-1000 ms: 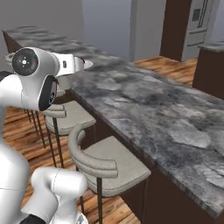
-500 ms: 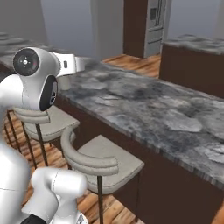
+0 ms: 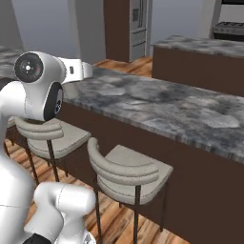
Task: Retrieve the shaker from the cabinet and place it next the steak on a plate on the dining table.
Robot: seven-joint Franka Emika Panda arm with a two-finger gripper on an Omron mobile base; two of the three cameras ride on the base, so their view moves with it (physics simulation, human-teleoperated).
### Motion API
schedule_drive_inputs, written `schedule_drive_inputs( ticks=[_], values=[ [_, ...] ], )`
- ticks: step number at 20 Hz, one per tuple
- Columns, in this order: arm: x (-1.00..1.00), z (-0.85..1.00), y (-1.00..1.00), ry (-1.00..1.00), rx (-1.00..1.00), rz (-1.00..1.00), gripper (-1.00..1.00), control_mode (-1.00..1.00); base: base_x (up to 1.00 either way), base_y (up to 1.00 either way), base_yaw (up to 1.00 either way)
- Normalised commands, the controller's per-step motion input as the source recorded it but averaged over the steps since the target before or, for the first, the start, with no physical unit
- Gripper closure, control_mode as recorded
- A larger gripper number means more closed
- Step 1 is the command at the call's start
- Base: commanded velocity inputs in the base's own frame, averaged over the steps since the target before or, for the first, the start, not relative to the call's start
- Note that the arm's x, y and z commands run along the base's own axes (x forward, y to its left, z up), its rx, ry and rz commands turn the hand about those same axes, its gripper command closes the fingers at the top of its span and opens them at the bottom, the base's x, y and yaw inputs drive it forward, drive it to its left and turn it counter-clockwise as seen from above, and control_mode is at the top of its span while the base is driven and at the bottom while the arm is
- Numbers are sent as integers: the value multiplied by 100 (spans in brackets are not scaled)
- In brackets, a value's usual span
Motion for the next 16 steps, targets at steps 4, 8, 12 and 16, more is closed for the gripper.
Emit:
schedule_drive_inputs(
  ticks=[4,8,12,16],
  values=[
    [0,0,0,0,0,0,100,100,-12,78,-33],
    [0,0,0,0,0,0,100,100,2,58,-18],
    [0,0,0,0,0,0,100,100,25,60,-7],
    [0,0,0,0,0,0,100,100,50,45,-3]
  ],
)
